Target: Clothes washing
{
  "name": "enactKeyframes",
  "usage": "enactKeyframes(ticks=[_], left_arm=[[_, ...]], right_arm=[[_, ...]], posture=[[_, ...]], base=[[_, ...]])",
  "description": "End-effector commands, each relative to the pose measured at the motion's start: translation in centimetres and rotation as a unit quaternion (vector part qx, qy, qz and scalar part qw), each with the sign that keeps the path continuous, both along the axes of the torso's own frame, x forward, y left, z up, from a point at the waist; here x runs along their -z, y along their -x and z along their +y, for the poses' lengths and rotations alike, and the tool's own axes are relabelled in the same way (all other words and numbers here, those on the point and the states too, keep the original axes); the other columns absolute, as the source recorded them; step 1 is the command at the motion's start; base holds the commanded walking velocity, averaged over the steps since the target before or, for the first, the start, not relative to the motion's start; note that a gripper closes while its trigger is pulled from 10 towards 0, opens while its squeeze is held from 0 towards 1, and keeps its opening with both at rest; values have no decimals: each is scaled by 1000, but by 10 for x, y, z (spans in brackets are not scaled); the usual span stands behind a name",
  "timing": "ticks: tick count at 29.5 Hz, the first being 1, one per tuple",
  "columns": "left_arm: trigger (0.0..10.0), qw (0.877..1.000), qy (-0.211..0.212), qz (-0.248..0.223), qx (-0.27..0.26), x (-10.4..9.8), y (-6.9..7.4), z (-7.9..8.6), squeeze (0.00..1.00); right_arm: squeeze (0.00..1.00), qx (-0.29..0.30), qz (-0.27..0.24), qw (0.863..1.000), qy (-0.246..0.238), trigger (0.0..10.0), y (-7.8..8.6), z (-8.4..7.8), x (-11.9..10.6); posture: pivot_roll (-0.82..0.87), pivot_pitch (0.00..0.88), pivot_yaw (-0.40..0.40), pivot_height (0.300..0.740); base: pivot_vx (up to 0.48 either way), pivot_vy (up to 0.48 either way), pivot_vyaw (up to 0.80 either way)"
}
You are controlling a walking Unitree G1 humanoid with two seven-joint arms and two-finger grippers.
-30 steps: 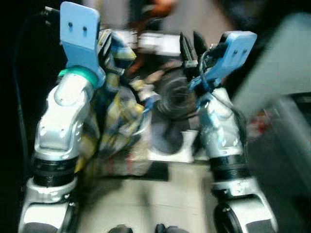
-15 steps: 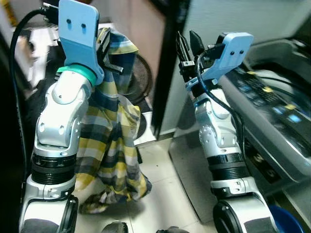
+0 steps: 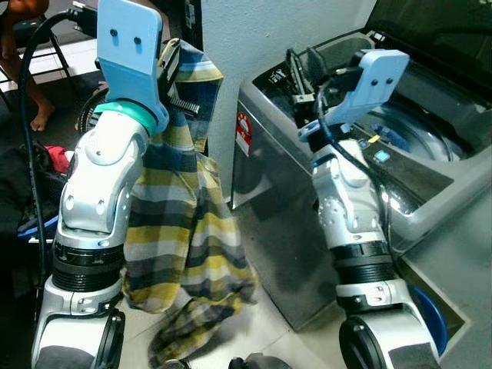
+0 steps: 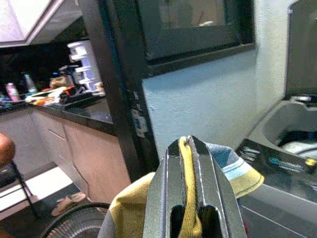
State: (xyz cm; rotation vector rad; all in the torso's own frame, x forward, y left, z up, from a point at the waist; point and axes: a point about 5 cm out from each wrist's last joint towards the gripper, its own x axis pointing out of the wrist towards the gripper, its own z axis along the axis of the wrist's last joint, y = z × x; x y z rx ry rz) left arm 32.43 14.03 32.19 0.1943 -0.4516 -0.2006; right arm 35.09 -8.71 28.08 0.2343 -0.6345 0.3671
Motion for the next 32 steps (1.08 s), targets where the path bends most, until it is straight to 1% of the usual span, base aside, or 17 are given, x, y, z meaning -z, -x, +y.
enactKeyframes(ticks=[1,18,31,32], left_arm=[[10000,1000,-2,-29,-1,-10,4,1,0],[10000,1000,0,-27,-1,-9,4,1,0],[10000,1000,0,-21,8,-7,4,-2,0],[10000,1000,0,-22,8,-8,4,-3,0]], right_arm=[[0,-4,-4,1000,-2,10000,1,1,-1],[0,2,-2,1000,-1,10000,1,0,-1],[0,7,3,1000,2,10000,-1,-1,1],[0,7,4,1000,2,10000,-1,-1,1]], posture=[[87,13,-7,728],[86,16,-6,728],[87,17,-9,728],[87,17,-9,728]], base=[[472,0,0],[459,0,0],[0,0,0],[0,0,-800]])
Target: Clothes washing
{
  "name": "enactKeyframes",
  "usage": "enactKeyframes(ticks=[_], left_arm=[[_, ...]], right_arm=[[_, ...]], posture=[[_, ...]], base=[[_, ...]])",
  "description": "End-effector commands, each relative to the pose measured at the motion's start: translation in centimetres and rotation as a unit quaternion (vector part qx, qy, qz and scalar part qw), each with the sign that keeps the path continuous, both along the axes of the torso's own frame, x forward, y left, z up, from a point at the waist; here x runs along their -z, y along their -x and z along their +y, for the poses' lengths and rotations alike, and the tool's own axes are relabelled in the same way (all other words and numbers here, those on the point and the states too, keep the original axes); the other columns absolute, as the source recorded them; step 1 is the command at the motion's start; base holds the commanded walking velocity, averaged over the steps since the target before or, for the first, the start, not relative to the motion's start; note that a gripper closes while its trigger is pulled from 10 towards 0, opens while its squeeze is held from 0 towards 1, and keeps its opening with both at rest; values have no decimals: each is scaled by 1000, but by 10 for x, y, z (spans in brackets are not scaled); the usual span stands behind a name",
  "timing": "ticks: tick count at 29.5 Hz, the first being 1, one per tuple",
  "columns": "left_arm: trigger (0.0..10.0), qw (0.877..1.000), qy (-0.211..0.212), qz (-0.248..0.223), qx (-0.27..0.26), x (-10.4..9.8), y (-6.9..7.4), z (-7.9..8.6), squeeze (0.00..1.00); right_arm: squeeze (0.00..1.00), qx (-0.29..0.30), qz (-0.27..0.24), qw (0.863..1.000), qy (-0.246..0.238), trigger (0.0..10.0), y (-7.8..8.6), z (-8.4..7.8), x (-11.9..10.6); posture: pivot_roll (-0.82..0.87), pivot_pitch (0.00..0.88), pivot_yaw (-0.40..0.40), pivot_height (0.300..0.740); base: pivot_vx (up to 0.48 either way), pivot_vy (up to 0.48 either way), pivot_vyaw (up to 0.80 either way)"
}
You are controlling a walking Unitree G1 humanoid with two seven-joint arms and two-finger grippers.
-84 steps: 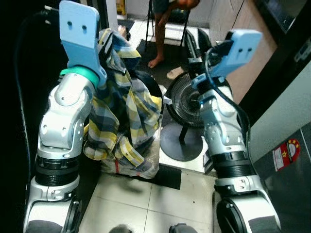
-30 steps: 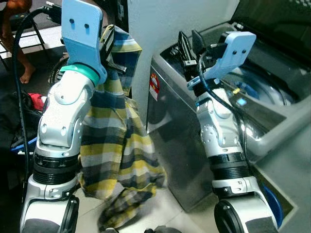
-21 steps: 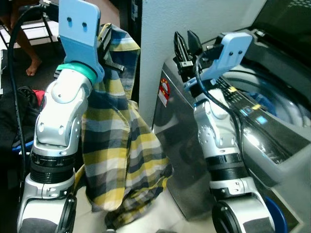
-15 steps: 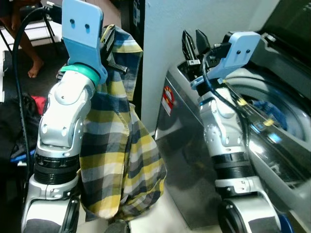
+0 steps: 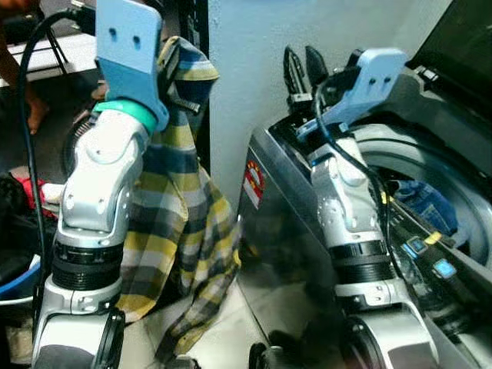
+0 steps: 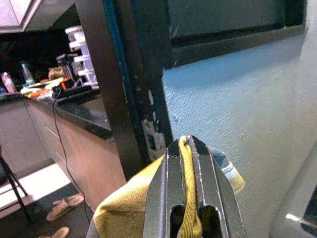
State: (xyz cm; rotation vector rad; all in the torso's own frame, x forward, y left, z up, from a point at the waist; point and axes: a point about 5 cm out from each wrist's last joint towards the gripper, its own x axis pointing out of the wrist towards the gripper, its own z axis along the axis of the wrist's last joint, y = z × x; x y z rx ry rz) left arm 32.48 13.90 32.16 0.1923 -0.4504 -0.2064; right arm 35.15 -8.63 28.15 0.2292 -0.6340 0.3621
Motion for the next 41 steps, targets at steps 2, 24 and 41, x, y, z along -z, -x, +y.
enactKeyframes(ticks=[2,24,41], left_arm=[[10000,1000,0,-22,5,-8,5,-1,0],[10000,1000,4,-25,12,-9,5,-1,0],[10000,1000,6,-25,14,-10,5,-1,0]], right_arm=[[0,4,3,1000,1,10000,0,-2,2],[0,-3,-5,1000,-11,10000,0,-3,-7],[0,-3,-9,1000,-12,10000,0,-3,-9]], posture=[[87,17,-9,728],[87,8,-9,728],[86,9,-7,728]], base=[[0,0,-800],[0,0,-800],[0,0,-800]])
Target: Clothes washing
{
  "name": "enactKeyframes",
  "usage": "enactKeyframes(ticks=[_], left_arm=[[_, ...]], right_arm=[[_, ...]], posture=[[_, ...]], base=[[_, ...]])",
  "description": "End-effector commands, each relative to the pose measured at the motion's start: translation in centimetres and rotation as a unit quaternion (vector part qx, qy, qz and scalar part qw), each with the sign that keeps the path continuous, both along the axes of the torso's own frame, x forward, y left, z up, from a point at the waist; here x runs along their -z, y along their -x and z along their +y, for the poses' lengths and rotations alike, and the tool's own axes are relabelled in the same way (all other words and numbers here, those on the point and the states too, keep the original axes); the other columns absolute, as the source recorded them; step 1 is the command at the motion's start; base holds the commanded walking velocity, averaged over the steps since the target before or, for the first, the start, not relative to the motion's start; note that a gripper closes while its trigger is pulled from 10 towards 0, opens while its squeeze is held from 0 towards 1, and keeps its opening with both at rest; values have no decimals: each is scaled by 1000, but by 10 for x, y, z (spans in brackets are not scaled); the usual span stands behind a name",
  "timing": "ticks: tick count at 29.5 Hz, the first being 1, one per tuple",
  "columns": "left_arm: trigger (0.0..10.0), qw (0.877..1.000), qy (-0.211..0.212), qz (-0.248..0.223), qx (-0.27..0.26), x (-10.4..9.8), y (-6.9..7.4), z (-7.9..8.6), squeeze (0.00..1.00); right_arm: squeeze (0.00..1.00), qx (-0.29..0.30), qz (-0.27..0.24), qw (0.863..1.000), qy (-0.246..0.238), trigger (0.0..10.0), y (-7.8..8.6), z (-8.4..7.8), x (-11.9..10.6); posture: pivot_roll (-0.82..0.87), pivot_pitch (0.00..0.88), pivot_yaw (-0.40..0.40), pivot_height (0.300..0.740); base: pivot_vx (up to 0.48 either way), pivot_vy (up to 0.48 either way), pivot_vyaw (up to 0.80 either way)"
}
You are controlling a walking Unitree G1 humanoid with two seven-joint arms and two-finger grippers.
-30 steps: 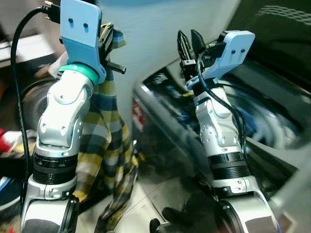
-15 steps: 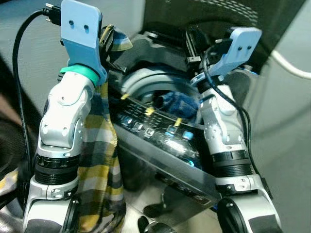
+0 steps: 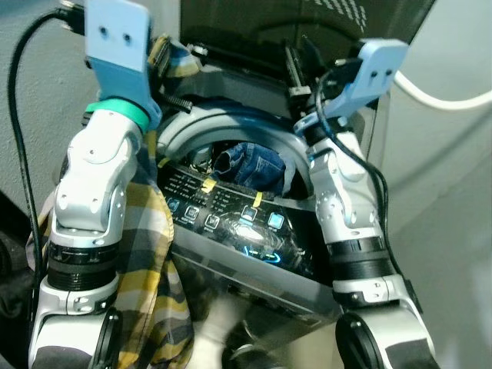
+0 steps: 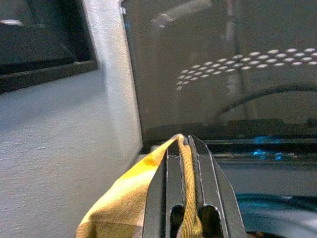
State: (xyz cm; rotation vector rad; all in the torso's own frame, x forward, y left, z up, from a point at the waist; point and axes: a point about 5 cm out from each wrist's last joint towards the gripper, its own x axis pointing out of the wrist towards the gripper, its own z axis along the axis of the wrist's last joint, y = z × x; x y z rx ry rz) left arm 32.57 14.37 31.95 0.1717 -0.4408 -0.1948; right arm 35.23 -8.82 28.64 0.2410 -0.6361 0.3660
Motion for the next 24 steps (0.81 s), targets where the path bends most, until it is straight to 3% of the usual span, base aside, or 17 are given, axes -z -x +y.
enactKeyframes(ticks=[1,4,9,24], left_arm=[[10000,999,-3,-30,17,-12,6,-6,0],[10000,999,-2,-30,17,-12,6,-6,0],[10000,1000,-1,-29,12,-12,5,-5,0],[10000,1000,14,-22,12,-11,6,-4,0]], right_arm=[[0,1,-8,1000,-8,10000,1,-1,-4],[0,2,-7,1000,-8,10000,1,-2,-4],[0,5,-6,1000,-8,10000,1,-2,-4],[0,5,-4,1000,-4,10000,1,-2,-2]], posture=[[85,10,-7,728],[85,11,-7,728],[85,14,-8,728],[85,16,-11,728]], base=[[0,0,-800],[0,0,-760],[0,0,0],[0,480,0]])
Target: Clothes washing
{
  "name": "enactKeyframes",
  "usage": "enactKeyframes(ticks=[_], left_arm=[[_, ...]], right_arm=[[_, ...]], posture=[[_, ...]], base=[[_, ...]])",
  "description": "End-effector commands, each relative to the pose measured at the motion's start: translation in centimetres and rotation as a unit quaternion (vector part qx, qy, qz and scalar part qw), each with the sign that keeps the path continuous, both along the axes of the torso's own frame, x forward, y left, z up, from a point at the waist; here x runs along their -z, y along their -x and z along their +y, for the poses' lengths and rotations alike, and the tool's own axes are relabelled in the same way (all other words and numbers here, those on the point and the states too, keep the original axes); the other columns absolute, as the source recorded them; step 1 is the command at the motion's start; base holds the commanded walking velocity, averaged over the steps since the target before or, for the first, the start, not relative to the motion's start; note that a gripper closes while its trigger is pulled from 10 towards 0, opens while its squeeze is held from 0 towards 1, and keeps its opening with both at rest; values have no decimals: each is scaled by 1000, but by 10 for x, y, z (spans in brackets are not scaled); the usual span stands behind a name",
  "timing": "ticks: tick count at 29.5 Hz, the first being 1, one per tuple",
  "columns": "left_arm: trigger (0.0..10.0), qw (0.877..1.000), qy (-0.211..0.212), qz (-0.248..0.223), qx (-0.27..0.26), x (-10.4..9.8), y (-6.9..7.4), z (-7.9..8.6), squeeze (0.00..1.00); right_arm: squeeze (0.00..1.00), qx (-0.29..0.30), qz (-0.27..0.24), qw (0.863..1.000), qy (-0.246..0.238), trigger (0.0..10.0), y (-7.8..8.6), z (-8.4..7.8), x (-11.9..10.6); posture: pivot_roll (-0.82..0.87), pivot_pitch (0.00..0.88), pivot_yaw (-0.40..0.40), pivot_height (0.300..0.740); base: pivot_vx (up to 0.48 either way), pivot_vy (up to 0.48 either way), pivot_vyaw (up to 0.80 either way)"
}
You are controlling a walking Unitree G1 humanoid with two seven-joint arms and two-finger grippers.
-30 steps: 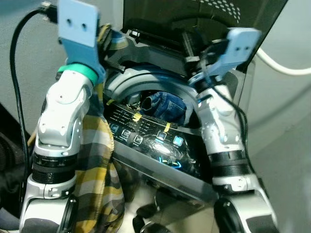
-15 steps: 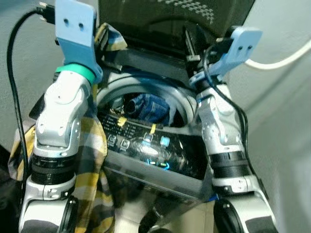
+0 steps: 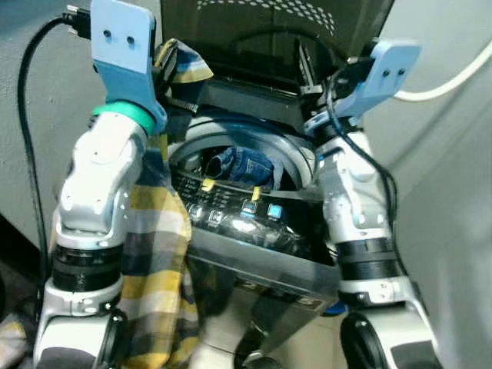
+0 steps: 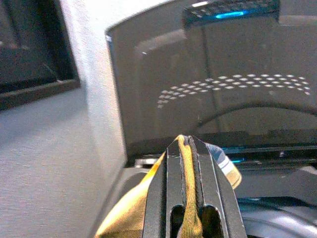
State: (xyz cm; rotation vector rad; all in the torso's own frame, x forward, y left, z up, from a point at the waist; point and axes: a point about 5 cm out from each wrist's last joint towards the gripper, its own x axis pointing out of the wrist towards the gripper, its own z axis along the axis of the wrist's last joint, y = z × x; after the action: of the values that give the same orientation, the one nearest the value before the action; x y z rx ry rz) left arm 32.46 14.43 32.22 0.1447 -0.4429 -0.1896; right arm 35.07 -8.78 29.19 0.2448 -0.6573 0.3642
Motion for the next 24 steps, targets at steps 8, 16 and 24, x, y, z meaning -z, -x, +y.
enactKeyframes(ticks=[8,16,24], left_arm=[[10000,1000,-8,-26,7,-9,5,-4,0],[10000,1000,-7,-20,5,-7,3,-4,0],[10000,1000,-9,-14,9,-6,2,-4,0]], right_arm=[[0,4,7,1000,1,10000,-1,-2,3],[0,5,7,1000,3,10000,-1,-2,4],[0,3,5,1000,11,10000,-1,-1,4]], posture=[[83,18,-10,728],[83,18,-10,728],[83,17,-8,728]], base=[[0,232,0],[0,0,0],[0,0,0]])
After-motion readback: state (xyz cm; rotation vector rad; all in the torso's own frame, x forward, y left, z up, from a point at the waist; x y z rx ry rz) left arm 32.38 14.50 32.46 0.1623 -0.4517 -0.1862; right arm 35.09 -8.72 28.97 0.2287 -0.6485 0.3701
